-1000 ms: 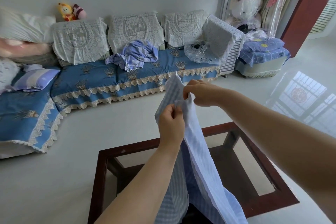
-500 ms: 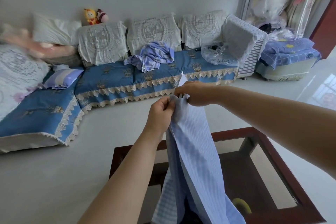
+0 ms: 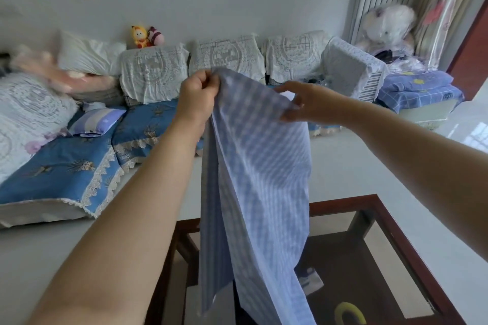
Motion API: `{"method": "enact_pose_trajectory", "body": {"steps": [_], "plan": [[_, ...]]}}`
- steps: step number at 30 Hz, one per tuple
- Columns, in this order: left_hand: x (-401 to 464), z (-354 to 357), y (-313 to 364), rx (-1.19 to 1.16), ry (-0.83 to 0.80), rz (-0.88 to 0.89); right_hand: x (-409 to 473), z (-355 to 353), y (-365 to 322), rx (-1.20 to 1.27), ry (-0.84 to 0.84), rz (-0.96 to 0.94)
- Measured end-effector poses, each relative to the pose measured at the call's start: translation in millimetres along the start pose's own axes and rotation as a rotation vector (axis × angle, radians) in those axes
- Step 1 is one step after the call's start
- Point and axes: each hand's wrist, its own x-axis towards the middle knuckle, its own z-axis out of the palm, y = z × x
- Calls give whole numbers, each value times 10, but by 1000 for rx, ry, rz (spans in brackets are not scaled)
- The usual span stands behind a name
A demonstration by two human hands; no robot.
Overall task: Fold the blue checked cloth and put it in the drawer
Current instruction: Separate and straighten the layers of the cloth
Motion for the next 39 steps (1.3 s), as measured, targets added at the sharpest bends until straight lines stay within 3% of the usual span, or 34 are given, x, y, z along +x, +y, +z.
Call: {"method": "enact_pose_trajectory", "body": {"steps": [6,12,16,19,23,28,32,35,39], "plan": [[305,-49,277,17,-31,95,-77,-110,-60,104,231,-55],[266,-122,267,-12,-46,75,-100,-226,-4,-192,-80,80],[230,-212,218,11,-53,74,-167,-274,57,-209,-226,132],[251,-263,250,5,-66,84,-176,-201,62,-218,-158,140],[346,-345,384,0,-47,127,-214,-85,8,-52,-56,92],[339,-484,318,10,-20,111,-405,23,120,-108,-178,181],[264,-502,281,73,-33,108,-482,226,117,-166,-54,209],[263,-549,256,92,-37,91,-544,350,135,-77,32,214],[266,-592,136,94,8,49,-630,470,247,-76,-76,241]]}}
